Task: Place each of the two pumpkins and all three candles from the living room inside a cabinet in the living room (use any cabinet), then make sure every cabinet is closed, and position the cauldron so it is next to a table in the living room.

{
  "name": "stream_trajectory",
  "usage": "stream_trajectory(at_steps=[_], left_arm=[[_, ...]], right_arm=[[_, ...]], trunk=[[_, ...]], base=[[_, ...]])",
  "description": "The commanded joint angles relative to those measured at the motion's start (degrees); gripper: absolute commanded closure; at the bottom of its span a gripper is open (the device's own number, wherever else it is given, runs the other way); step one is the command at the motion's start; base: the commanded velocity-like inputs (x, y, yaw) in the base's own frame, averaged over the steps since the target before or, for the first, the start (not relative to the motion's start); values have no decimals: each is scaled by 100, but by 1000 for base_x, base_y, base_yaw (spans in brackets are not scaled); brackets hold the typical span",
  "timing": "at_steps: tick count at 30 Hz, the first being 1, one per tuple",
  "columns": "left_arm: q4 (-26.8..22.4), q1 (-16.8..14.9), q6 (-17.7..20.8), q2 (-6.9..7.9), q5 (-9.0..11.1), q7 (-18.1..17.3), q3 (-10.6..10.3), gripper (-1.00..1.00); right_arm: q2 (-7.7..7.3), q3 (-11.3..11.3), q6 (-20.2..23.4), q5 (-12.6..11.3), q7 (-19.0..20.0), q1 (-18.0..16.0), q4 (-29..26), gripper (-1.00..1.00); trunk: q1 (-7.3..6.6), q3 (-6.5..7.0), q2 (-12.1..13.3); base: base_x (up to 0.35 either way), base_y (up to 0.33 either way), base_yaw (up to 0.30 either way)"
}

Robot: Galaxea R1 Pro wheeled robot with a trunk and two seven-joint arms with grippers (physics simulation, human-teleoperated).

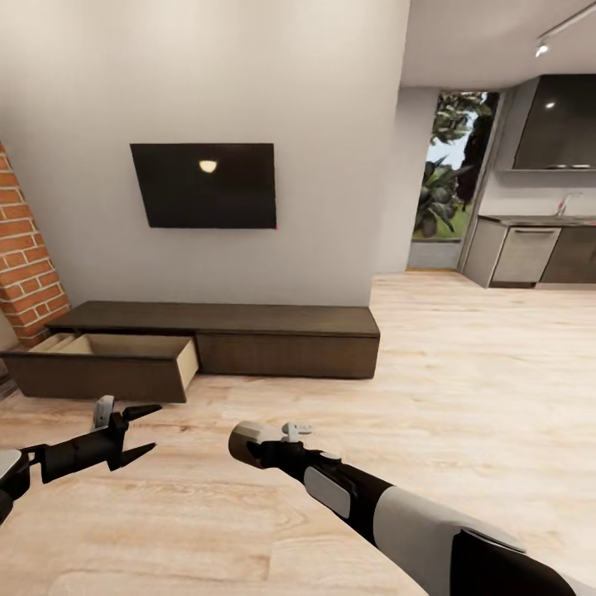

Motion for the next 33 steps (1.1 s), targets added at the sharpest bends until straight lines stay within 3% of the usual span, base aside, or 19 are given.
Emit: stream_trajectory(at_steps=[1, 33], left_arm=[[3, -4, 5, 5, 53, 31, -10, -100], [3, -4, 5, 5, 53, 31, -9, -100]], right_arm=[[2, 24, -10, -67, 29, -10, 4, 100], [3, 24, -27, -60, 46, -10, -48, 100]], trunk=[[2, -9, -3], [2, -18, -3]], base=[[254, 260, 239], [254, 260, 18]])
